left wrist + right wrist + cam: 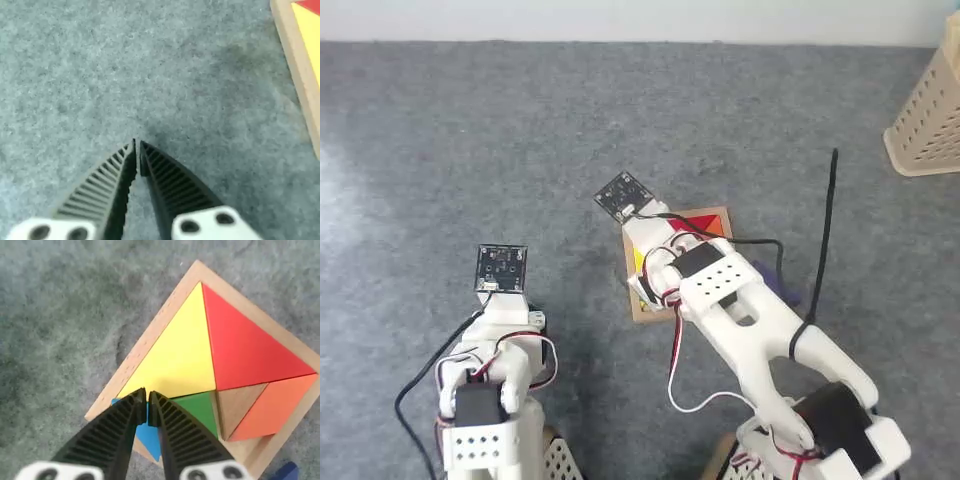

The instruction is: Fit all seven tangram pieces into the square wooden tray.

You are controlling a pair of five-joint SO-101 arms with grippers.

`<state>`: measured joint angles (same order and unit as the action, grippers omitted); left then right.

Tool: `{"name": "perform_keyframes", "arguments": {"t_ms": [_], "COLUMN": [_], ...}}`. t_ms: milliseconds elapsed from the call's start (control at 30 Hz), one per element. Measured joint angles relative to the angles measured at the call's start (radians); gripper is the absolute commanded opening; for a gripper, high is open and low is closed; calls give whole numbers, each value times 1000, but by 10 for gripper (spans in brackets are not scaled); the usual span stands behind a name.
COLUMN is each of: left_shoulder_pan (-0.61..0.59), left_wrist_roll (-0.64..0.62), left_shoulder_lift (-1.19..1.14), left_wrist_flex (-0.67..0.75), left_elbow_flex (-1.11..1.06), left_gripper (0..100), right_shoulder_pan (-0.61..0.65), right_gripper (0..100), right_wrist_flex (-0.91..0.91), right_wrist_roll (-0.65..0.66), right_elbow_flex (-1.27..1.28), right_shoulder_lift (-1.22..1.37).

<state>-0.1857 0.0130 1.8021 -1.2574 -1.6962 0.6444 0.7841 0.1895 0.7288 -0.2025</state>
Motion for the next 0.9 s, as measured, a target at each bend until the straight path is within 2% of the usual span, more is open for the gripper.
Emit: {"name": "perform_keyframes", "arguments": {"t_ms": [233,900], "left_shoulder_pan": [0,0], "left_wrist_roll": [0,0], "left_shoulder_lift": [0,0], "left_wrist_flex": [0,0], "left_elbow_flex": [0,0], "left_gripper": [12,12], "right_shoulder_pan": [43,44], "right_gripper": [6,6], "right_wrist_flex": [-2,-2], "right_wrist_roll": [23,43], "right_elbow_flex": [6,5], "right_shoulder_lift": [0,57]}}
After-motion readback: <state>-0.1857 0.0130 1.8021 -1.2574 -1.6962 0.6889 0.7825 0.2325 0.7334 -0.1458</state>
